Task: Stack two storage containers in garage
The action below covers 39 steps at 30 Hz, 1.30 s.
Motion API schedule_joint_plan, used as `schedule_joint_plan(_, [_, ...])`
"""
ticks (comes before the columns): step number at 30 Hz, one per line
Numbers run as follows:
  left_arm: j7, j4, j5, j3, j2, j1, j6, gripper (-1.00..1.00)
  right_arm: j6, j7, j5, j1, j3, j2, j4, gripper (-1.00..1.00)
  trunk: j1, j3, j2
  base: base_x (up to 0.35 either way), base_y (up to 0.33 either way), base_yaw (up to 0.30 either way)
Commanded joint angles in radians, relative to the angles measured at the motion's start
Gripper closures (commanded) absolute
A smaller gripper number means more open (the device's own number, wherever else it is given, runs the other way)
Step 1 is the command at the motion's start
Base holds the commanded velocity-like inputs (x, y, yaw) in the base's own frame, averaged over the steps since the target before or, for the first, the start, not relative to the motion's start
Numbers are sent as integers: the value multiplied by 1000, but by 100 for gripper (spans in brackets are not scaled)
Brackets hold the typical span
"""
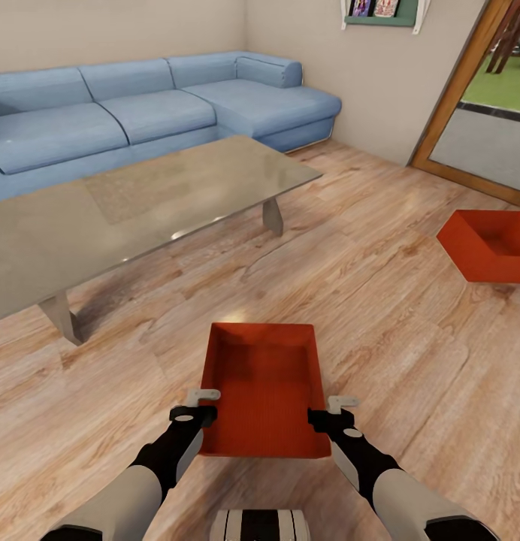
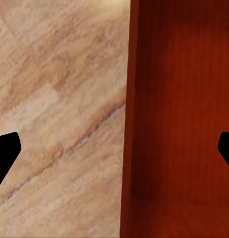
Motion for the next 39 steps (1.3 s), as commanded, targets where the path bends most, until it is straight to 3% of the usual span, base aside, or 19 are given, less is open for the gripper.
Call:
schedule_joint_plan(1, [7,-2,2,-8,1,0,7,-100,-4,-6,-8,-1,8,0,1,-100,4,-4,-7,0,0,0])
schedule_joint_plan(11, [6,-2,2,-7,1,0,7,-100,-4,-6,-8,-1,8,0,1,-100,42,-35,-77,0,0,0])
schedule_joint_plan(39, [6,-2,2,-7,5,0,7,-100,-5,-6,-10,0,8,-3,1,-100,42,-35,-77,0,0,0])
